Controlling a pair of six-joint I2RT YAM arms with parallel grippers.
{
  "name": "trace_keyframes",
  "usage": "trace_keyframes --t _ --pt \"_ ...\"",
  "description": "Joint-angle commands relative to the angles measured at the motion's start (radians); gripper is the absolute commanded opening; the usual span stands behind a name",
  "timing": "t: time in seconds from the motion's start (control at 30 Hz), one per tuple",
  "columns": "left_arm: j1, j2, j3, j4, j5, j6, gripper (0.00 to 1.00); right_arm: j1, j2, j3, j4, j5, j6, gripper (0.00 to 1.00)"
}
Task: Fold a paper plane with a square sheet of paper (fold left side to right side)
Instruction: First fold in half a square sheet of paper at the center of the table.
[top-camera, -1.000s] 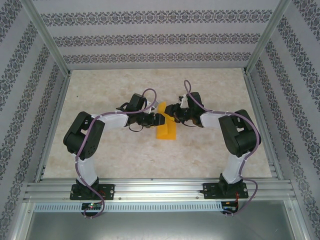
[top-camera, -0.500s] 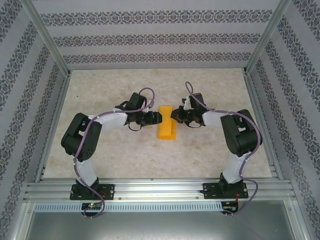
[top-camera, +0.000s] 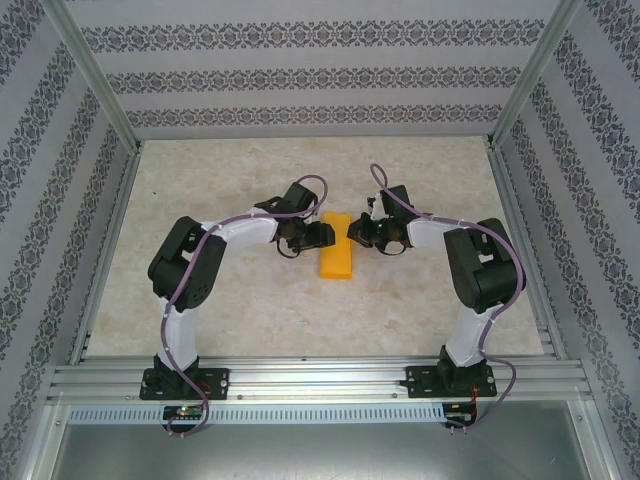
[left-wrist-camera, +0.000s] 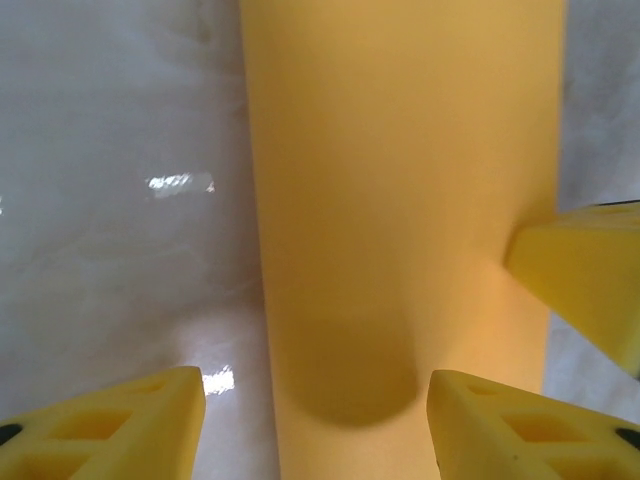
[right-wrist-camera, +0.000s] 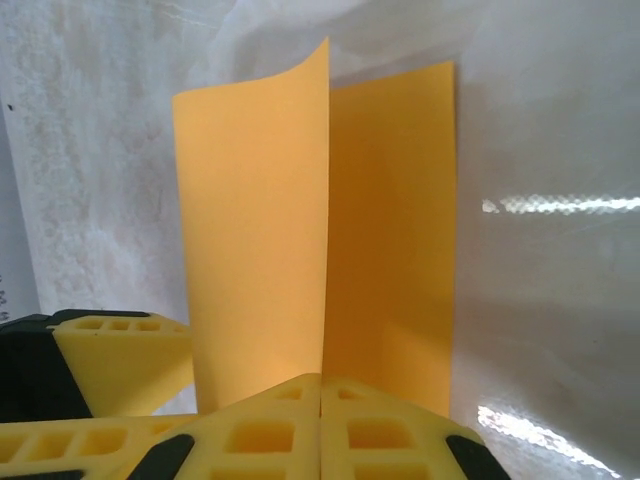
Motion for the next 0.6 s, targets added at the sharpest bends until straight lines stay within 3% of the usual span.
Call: trace_keyframes --t 0.0,0.23,0.57 --pt "-0.013 0.018 0.05 -0.073 -0.045 -0.037 0.6 -0.003 0.003 0.024 -0.017 0.028 -0.03 0.08" --pt "-0.029 0.058 0.079 -0.084 -0.04 -0.045 0.59 -0.002 0.012 0.028 -0.027 0.036 -0.042 0.15" --pt "-0.044 0.09 0.105 -0.117 -0.075 -0.049 0.59 -0.022 -0.086 0.033 -0.174 0.146 -0.13 0.43"
